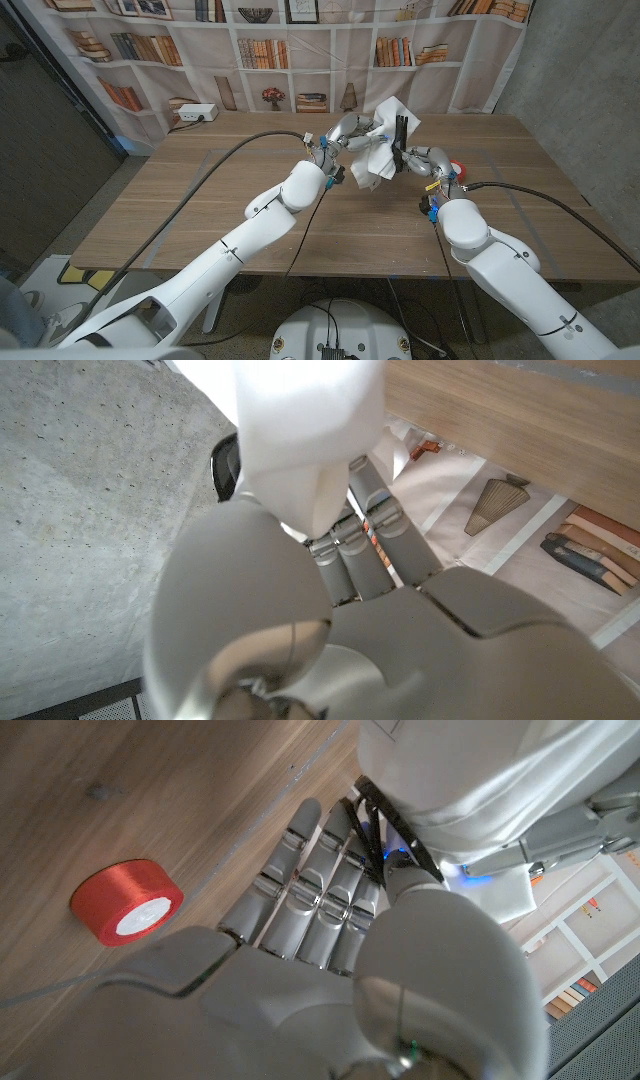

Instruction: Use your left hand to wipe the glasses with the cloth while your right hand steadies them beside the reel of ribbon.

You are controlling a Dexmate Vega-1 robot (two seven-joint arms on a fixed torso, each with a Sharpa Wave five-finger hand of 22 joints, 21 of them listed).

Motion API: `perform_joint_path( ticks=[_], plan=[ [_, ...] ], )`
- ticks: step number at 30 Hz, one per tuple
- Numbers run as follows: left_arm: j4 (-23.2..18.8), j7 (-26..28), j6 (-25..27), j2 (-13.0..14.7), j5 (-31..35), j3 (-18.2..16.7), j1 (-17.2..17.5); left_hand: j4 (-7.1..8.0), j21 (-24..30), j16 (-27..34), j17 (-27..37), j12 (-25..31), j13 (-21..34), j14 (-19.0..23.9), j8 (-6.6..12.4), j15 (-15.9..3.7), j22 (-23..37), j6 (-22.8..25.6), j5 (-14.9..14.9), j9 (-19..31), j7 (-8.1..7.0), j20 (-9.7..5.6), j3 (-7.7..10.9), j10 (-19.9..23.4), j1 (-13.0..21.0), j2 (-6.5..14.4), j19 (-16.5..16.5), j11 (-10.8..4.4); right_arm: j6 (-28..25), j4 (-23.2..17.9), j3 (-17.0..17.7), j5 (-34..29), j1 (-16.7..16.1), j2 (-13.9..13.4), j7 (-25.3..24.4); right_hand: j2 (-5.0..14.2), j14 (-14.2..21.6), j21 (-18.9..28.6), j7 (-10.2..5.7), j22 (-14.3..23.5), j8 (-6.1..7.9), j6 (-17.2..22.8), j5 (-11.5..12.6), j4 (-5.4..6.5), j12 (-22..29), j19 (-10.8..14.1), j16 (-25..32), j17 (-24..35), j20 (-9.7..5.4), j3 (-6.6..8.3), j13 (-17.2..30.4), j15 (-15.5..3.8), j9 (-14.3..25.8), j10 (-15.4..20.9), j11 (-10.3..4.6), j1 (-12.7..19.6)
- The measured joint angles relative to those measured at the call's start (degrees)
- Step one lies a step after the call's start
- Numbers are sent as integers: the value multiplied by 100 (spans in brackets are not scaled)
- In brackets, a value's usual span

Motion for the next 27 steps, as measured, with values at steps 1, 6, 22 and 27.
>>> perform_joint_path(
  ticks=[1,6,22,27],
  plan=[
    [0,-1,4,0,20,0,0,0,0,0,-1,-1,0,19,0,19,0,0,0,-2,0,0,0,0,0,0,0,0,0,0,-3,0,-2,5,0,0,17,0,0,0,0,0,0,0,0,0,0,0,0,0,0,-12,1,0,0,0],
    [-93,24,20,-131,144,195,-238,0,0,-1,0,-7,0,28,-2,29,0,21,0,-10,21,0,-1,0,0,0,0,0,2,0,-16,-11,-22,37,-38,1,34,0,0,0,-5,0,-1,0,0,0,0,-1,0,-1,0,-28,2,11,11,-2],
    [-281,31,300,-80,281,319,-176,25,0,-12,3,-25,45,27,-23,30,-1,22,-19,-4,21,31,23,0,-23,-23,-31,0,0,33,9,86,-57,81,-35,0,34,43,20,-28,-9,21,-2,0,-4,0,0,-1,0,-1,4,-28,2,11,11,-4],
    [-371,-5,521,-5,276,338,-57,-1,-44,-22,3,-26,52,27,-23,30,-1,22,-23,-4,21,30,49,0,-23,-23,-31,0,0,53,35,105,-54,83,-21,-1,34,43,20,-28,3,21,-3,0,-28,0,0,-2,0,-1,5,-28,2,11,11,-3]
  ],
)
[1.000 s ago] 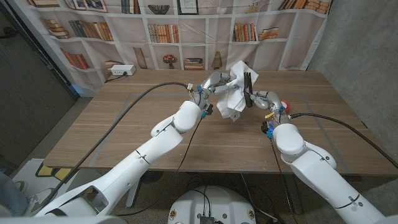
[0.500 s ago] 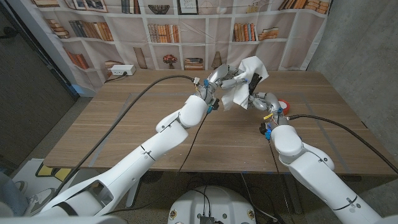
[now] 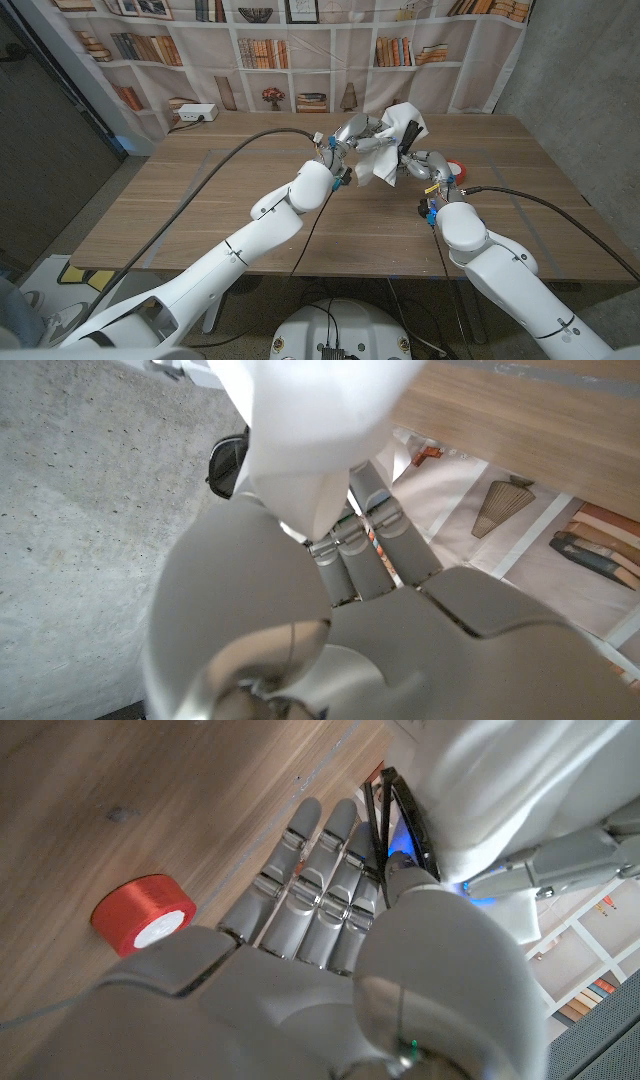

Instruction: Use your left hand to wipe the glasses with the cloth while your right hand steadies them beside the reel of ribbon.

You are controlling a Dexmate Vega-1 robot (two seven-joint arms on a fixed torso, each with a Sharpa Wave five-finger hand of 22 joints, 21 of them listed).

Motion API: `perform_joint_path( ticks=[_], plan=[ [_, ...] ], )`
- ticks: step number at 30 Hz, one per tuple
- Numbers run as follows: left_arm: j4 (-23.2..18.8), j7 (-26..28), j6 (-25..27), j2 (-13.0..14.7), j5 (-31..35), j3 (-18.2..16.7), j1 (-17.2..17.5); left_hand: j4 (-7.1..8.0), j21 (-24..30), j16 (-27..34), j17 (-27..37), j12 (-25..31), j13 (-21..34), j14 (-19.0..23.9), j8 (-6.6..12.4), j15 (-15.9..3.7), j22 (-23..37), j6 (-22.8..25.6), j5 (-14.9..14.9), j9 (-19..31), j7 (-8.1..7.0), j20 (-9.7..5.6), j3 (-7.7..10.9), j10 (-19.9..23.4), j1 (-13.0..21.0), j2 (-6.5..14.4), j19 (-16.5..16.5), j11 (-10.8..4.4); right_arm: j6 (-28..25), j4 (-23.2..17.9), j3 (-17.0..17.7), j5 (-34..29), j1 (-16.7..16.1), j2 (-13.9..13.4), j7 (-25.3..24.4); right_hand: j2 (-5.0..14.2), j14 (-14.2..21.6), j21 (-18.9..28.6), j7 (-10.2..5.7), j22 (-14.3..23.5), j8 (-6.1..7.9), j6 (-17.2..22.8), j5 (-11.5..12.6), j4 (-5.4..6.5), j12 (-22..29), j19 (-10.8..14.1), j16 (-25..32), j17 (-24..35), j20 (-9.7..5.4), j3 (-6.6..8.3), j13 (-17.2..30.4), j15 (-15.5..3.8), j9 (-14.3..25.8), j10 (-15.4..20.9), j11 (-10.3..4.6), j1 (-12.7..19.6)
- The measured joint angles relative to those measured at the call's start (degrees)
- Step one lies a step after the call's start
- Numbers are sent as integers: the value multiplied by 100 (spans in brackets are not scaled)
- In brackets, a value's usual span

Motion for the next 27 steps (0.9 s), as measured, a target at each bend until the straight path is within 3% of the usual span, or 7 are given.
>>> perform_joint_path(
  ticks=[13,27],
  plan=[
    [-291,92,383,149,220,111,208,25,0,-1,30,-4,27,-1,-19,1,0,0,11,-3,0,30,24,31,0,0,-31,31,7,11,15,14,38,-34,62,-4,0,33,-1,1,-1,-1,-5,-25,0,-31,0,-1,30,25,-1,0,13,0,0,1],
    [-572,285,359,88,766,343,3,1,0,0,36,-26,57,-1,-23,2,-1,59,12,-3,1,41,46,31,-36,-36,-41,31,9,9,12,47,-57,-35,66,-41,-1,67,-2,1,-2,-1,3,-25,3,-31,0,-1,30,24,-1,1,13,0,0,-34]
  ],
)
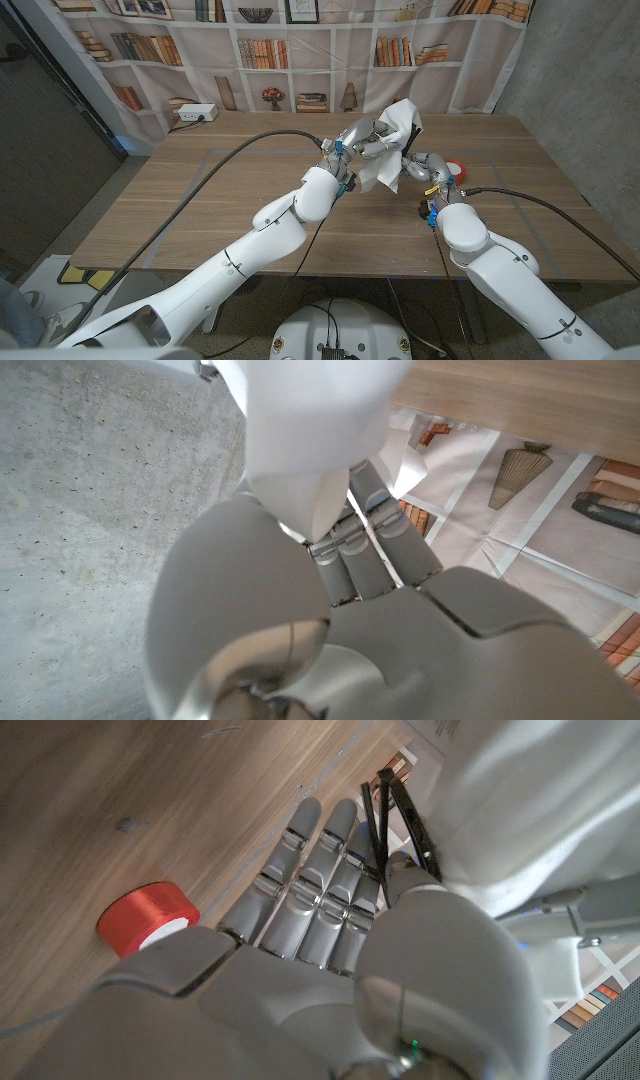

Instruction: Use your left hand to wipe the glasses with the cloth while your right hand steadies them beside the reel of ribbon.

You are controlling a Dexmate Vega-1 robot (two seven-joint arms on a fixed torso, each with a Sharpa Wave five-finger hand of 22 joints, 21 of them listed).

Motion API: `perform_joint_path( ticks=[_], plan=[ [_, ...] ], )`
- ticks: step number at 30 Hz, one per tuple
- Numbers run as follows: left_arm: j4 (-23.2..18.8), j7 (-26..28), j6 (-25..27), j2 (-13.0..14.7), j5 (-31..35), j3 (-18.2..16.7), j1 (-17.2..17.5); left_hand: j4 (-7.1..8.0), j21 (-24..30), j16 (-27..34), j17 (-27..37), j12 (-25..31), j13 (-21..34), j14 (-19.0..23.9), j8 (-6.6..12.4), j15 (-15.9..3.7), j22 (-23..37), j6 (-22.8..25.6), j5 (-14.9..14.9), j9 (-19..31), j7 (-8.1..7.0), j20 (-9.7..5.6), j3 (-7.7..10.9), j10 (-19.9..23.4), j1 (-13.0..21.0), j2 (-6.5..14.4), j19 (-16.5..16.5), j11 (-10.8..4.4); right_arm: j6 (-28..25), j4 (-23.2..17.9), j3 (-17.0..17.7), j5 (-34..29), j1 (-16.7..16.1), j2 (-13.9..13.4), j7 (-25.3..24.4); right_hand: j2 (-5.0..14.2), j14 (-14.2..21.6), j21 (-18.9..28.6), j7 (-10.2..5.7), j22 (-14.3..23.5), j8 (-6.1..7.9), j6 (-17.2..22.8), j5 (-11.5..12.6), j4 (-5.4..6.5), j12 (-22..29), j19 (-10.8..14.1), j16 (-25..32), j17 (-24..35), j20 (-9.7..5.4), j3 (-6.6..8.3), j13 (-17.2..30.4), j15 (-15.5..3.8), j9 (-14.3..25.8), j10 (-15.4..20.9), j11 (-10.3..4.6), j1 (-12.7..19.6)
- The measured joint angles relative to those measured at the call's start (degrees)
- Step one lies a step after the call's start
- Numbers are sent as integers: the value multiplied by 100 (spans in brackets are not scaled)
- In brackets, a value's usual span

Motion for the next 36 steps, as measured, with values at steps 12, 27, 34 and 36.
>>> perform_joint_path(
  ticks=[12,27,34,36],
  plan=[
    [-33,0,187,-56,175,49,-76,0,0,0,0,-23,22,-8,-11,8,30,12,-7,2,11,31,47,1,0,0,-31,0,-8,13,-11,14,-31,16,-13,1,0,0,-1,0,-11,0,-1,0,0,-20,0,0,-20,0,-1,0,0,0,0,3],
    [-38,-108,398,156,189,108,144,0,0,0,17,-17,49,-9,-21,9,30,19,-11,1,18,30,46,1,0,0,-31,0,-44,58,-8,52,-19,92,-60,12,0,29,-4,1,2,2,-3,-24,1,-20,0,-1,-20,24,-2,0,-2,0,0,10],
    [-62,-125,409,208,181,133,184,-18,0,0,17,-17,52,-9,-23,9,30,19,-4,-1,18,30,64,10,0,0,-30,9,-65,61,-30,48,-14,100,-81,28,0,51,-5,1,2,3,-8,-24,1,-20,0,-1,-20,24,-2,0,-2,0,0,8],
    [-60,-127,400,207,190,150,167,-18,0,0,17,-17,52,-9,-32,9,30,19,1,-2,18,30,64,10,0,0,-30,9,-72,60,-32,39,-18,100,-88,29,0,51,-5,1,2,3,-11,-24,1,-20,0,-1,-20,24,-2,0,-2,0,0,7]
  ],
)
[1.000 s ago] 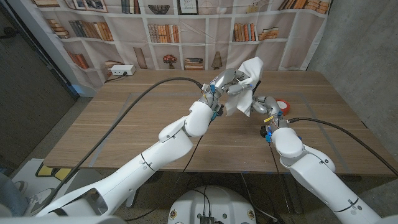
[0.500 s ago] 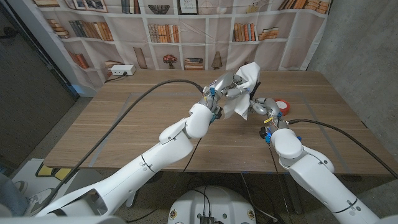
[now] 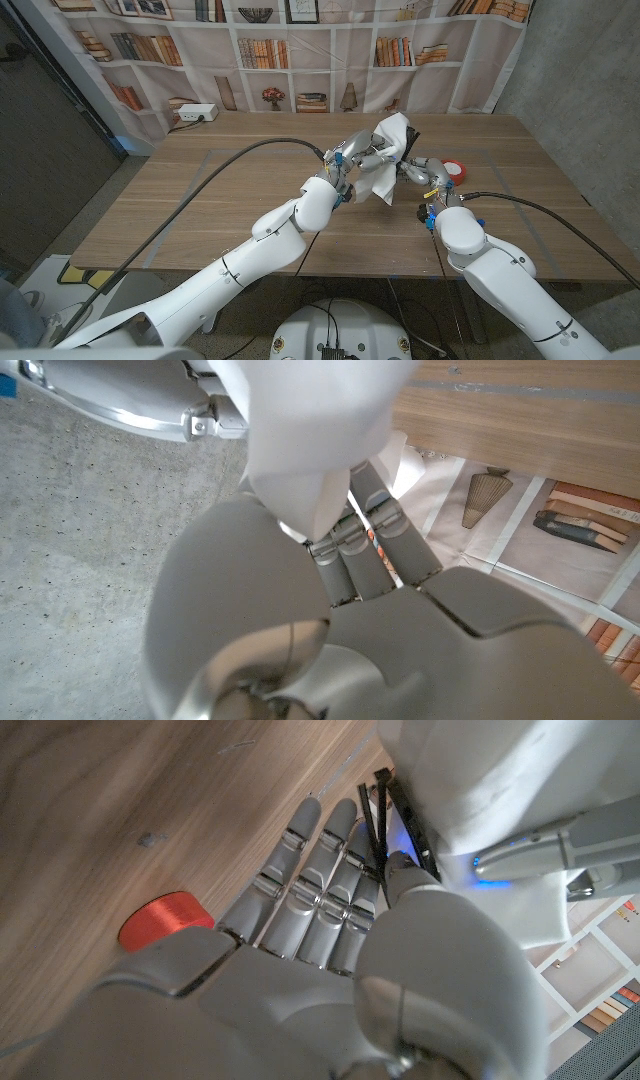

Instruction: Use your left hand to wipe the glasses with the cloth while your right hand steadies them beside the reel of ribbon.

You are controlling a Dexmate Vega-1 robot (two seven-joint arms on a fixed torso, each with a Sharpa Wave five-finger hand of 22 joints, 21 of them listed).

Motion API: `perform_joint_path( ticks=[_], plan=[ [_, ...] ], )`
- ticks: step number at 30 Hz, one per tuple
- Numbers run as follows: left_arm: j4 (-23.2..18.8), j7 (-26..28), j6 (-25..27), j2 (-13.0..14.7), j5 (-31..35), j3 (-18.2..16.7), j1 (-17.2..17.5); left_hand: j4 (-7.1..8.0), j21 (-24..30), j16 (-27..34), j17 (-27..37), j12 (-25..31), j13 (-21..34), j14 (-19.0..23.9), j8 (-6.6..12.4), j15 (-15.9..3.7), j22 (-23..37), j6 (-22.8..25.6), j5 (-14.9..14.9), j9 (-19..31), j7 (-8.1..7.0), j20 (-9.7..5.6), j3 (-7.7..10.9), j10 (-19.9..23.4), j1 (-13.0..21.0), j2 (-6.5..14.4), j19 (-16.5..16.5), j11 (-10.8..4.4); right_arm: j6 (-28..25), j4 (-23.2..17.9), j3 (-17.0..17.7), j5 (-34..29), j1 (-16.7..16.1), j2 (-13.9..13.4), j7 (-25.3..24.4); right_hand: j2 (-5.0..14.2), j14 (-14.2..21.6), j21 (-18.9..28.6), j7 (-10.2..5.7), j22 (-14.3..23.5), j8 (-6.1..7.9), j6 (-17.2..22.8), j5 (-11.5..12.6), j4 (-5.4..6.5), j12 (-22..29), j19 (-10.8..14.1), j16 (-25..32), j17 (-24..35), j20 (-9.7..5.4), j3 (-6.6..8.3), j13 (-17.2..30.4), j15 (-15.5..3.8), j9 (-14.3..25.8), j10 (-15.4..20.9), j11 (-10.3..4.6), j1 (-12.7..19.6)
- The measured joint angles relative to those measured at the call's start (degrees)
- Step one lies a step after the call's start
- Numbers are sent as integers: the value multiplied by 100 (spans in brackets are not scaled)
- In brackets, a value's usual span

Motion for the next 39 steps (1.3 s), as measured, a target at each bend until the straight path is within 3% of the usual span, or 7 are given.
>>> perform_joint_path(
  ticks=[22,39],
  plan=[
    [618,82,-88,-514,357,378,-685,3,0,0,11,-30,-2,-21,-13,21,-1,-1,-1,31,-1,31,46,0,-32,-32,-32,0,31,-166,84,-54,-277,-25,-124,13,0,27,2,-29,-19,0,9,1,1,-20,0,0,20,-2,0,0,0,31,31,-17],
    [244,-144,202,-195,210,410,-303,19,0,-1,5,-74,27,-52,-46,50,-1,-8,-7,25,-8,62,63,0,-39,-39,-63,0,55,-37,160,0,-170,-42,-54,10,0,63,1,-28,1,0,5,1,1,-21,0,0,20,-2,0,1,-1,31,31,-15]
  ],
)
